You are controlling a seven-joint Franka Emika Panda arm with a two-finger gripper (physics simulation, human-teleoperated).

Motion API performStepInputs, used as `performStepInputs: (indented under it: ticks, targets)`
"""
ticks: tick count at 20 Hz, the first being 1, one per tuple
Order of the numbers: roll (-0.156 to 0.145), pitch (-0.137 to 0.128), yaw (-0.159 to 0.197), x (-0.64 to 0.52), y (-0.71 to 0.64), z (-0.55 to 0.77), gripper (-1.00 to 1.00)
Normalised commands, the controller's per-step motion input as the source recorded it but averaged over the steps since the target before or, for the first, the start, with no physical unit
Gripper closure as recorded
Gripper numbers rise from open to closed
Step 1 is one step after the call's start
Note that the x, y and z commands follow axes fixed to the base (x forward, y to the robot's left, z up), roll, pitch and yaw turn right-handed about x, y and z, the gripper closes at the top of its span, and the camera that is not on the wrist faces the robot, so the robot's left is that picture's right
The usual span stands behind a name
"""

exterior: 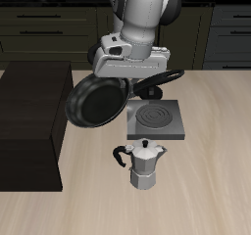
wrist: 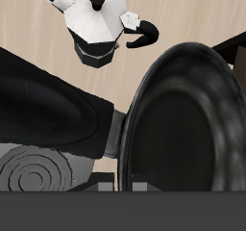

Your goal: Place the frypan on the top layer of the shelf

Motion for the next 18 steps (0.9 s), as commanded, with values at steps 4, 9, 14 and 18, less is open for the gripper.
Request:
performStepInputs:
  ticks: [4, 9, 14, 18]
  targets:
    - [-0.075, 0.016, 0.040, 0.16, -0.30, -0.18, 1.00]
    - [-0.091, 0.020, 0.036, 0.20, -0.40, -0.11, 1.00]
    - [-0.092, 0.000, 0.042, 0.18, -0.39, -0.07, 1.00]
    - [-0.096, -0.014, 0.065, 0.14, -0.38, -0.01, 1.00]
